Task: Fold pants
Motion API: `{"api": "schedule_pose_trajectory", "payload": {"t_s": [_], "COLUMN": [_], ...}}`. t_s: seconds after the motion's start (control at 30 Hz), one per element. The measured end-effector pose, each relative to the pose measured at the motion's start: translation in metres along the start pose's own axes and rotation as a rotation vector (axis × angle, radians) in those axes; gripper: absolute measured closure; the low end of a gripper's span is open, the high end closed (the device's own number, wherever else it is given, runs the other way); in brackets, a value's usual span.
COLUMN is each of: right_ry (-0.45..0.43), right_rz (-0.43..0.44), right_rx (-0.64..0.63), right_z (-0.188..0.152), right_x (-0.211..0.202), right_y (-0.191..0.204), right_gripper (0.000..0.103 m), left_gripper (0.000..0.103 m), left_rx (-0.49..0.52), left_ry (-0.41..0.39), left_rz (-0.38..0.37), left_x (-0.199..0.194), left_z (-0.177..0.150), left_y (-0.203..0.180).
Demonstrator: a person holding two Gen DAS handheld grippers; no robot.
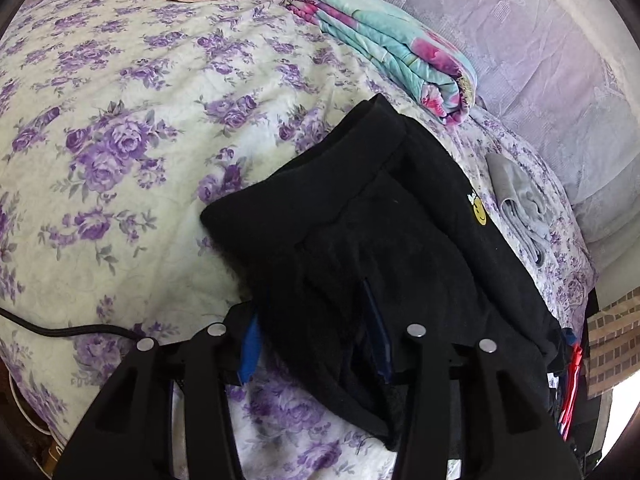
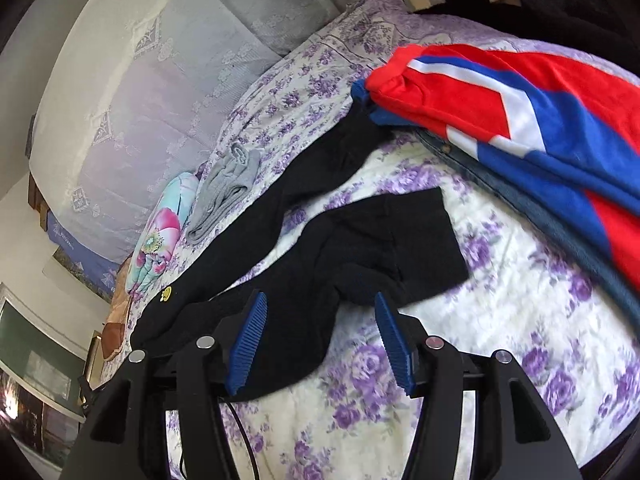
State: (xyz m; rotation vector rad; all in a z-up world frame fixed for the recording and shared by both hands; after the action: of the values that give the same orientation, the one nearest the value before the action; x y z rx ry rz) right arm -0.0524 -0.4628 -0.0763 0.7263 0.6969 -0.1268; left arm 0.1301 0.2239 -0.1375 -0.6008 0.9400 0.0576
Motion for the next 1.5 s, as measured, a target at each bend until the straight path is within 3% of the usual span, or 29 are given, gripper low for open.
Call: {"api": "schedule_pose_trajectory", "payload": {"t_s": [0.03,0.13,0.37,0.4,0.43,0.47,0.53,0.67,0.77,0.83,0.93,1.03,1.1,1.2,1.33,1.5], "right_ry": [0.005,0.033,0.036,0.037,0.033,0.024,0.009,0.054,0.161,0.153,0.065,-0.013,-0.054,-0.065,0.005,0.084], "right_rz": [0.003,0.038,0.149,0.152,0.138,0.111,0.109,0.002,-0.066,-0.053,-0.072,-0.086,-0.082,-0.031,-0.005,-0.032], "right_rx": [0.015,0.074,0.201,0.2,0.176,0.137,0.081,-0.093,-0.069,-0.015,-0.014,-0.028,-0.027,-0.029,0.024,0.119], "right_z": [-0.005,-0.017,-0.001,0.003,0.006,0.01,0.015,0.007,-0.01,-0.009,0.009,0.032,0.05,0.081,0.104,0.114], "right_x": [0.0,0.009,0.041,0.045,0.048,0.049,0.041,0.028,0.038,0.029,0.001,-0.012,-0.009,0.018,0.079,0.143], "right_y": [-0.004,-0.017,-0.021,-0.02,-0.018,-0.016,-0.009,-0.002,-0.024,-0.029,-0.028,-0.023,-0.015,0.001,0.009,-0.001], "right_gripper": [0.046,0.046,0.046,0.051,0.081,0.093,0.099,0.099,0.096,0.086,0.081,0.08,0.077,0.062,0.06,0.06], "left_gripper": [0.072,0.088,0.093,0.094,0.094,0.094,0.094,0.094,0.091,0.083,0.066,0.06,0.059,0.059,0.058,0.057], "left_rx": [-0.008,-0.026,-0.095,-0.105,-0.108,-0.109,-0.113,-0.092,-0.095,-0.11,-0.104,-0.097,-0.088,-0.053,0.008,0.04], "left_ry": [-0.006,-0.014,-0.07,-0.088,-0.12,-0.147,-0.173,-0.157,-0.064,-0.031,-0.087,-0.209,-0.235,-0.217,-0.175,-0.133], "left_rz": [-0.007,-0.032,-0.132,-0.135,-0.119,-0.104,-0.101,-0.033,0.031,0.037,0.018,0.123,0.123,0.084,0.049,0.021], "left_x": [-0.001,-0.005,-0.037,-0.043,-0.053,-0.062,-0.077,-0.078,-0.048,-0.037,-0.055,-0.086,-0.096,-0.091,-0.064,-0.034], "left_z": [0.001,0.005,0.02,0.024,0.028,0.032,0.035,0.026,0.013,0.005,0.008,0.024,0.035,0.046,0.052,0.055], "left_y": [0.0,0.0,0.001,0.001,0.004,0.006,0.01,0.022,0.041,0.053,0.06,0.07,0.066,0.044,0.003,-0.032]}}
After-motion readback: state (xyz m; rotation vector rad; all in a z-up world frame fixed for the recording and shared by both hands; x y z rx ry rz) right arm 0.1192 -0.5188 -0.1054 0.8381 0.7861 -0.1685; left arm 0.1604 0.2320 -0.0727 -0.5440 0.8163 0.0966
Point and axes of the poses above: each gripper's, at about its wrist camera, not at the fingertips, and x roughly the way its jaws point, y to its left, z to its top, the point moved 8 cm from there along x, roughly the way its jaws point, and after that the axes turned 1 degree about y, right-handed, at the moved point
